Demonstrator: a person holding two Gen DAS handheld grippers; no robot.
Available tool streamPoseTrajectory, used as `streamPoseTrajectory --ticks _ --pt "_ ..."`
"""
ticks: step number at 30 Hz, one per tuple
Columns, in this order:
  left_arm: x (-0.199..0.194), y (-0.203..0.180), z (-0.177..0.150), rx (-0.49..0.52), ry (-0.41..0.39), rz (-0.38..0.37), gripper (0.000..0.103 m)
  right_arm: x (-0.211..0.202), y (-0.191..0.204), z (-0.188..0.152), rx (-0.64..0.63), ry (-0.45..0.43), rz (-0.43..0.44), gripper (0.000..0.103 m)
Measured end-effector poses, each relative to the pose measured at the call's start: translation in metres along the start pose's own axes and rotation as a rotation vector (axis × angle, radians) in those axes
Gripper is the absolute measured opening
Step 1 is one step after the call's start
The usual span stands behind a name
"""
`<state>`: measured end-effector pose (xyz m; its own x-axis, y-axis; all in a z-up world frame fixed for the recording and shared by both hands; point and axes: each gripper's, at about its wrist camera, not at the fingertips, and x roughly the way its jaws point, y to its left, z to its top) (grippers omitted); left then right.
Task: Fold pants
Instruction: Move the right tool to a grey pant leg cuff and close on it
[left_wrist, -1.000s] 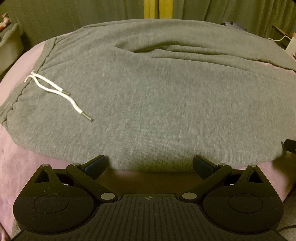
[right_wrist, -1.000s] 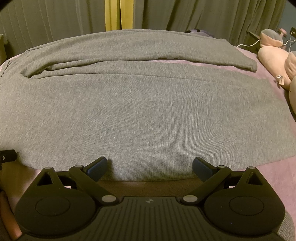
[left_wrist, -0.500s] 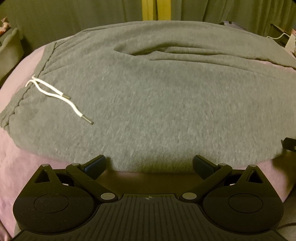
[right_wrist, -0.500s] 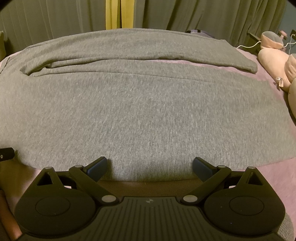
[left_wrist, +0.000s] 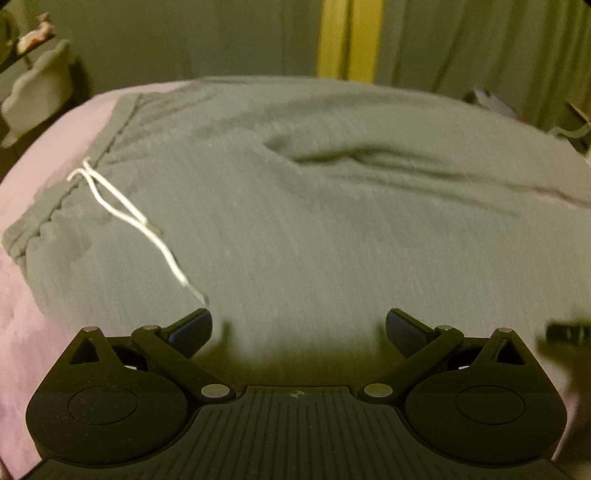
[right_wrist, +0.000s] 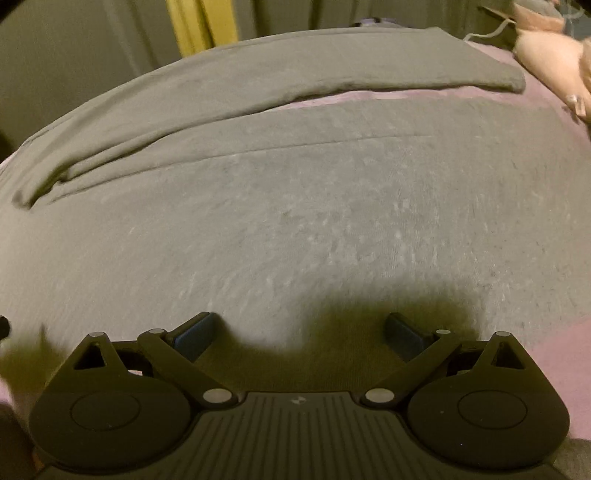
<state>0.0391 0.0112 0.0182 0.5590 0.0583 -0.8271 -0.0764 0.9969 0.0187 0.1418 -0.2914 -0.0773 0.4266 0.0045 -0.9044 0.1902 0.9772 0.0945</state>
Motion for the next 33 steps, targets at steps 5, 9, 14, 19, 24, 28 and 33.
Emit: streamPoseTrajectory --ticks 5,9,14,19,24,28,33 --pt "0.02 0.008 0.037 -0.098 -0.103 0.044 0.103 0.007 -0.017 0.009 0.083 -0.007 0.036 0.099" --pt "0.047 0.023 0.06 -0.161 -0.187 0.146 0.103 0.013 -0.018 0.015 0.067 0.015 0.03 0.099" --pt "0.072 0.056 0.063 -0.247 -0.211 0.274 0.103 0.018 -0.007 0.034 -0.026 0.092 -0.016 0.099" --pt "0.08 0.081 0.062 -0.352 -0.236 0.287 0.103 0.017 -0.022 0.109 0.068 -0.093 0.011 0.098" --pt "0.104 0.069 0.058 -0.287 -0.217 0.322 0.103 0.063 -0.04 0.216 0.208 -0.174 0.027 0.06" --pt "0.11 0.063 0.048 -0.359 -0.285 0.331 0.103 0.105 -0.063 0.289 0.431 -0.248 0.011 0.049" --pt "0.113 0.06 0.043 -0.391 -0.33 0.35 0.103 0.151 -0.088 0.339 0.659 -0.247 -0.015 0.049"
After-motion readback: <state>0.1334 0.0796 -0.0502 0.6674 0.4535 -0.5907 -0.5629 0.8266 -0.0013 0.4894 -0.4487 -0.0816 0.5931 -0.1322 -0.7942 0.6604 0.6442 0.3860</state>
